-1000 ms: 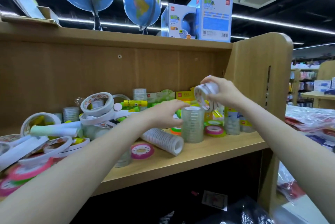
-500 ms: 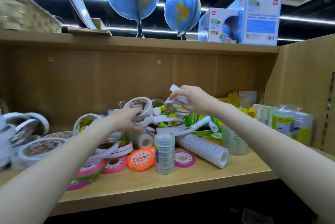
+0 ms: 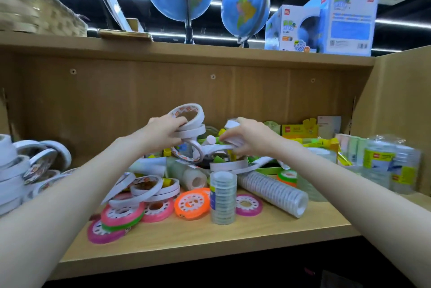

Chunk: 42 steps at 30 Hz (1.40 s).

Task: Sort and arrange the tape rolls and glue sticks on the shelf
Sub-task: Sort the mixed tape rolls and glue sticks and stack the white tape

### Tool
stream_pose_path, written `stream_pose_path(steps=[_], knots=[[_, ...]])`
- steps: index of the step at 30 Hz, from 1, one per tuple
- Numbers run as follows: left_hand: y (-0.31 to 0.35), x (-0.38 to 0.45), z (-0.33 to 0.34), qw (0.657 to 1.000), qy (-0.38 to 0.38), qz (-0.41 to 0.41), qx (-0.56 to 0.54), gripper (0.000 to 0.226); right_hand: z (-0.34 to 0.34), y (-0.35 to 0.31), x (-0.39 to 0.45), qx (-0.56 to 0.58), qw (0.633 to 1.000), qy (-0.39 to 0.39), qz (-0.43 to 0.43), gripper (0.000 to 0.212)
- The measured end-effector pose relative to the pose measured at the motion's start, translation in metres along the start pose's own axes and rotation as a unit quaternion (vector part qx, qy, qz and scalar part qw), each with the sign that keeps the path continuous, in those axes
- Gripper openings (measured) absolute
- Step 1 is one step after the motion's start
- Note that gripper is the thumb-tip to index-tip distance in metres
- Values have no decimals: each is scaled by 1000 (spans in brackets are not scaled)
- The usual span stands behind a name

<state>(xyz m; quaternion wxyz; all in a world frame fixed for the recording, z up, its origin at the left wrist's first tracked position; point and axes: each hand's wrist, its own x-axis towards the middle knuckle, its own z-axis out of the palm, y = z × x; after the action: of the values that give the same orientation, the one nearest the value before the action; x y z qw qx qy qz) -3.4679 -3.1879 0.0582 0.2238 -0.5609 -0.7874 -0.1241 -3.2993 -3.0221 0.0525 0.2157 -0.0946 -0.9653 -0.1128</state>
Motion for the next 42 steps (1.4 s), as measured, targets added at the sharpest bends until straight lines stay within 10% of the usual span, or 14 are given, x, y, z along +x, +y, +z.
stream_pose_path(steps=[10,17,28,33,38,42], knots=[[-3,-9,1,989,141,-4,-48,18,-29,20,15,283,934,188,105,29],[-17,-50,-25,974,219,-25,-40,20,-52,-16,44,378,904,187,65,30],[-129,-151,-100,956,207,-173,114,13,-60,-170,135,309,929,157,-133,31],[-176,-151,-111,935,65,-295,185,21,-17,-230,167,291,932,187,-113,43],[-183,-137,-106,950,-76,-299,46,65,42,-261,176,189,973,-29,-132,86],[-185,-134,-107,954,-63,-292,-5,47,50,-241,176,212,960,-123,-131,96]])
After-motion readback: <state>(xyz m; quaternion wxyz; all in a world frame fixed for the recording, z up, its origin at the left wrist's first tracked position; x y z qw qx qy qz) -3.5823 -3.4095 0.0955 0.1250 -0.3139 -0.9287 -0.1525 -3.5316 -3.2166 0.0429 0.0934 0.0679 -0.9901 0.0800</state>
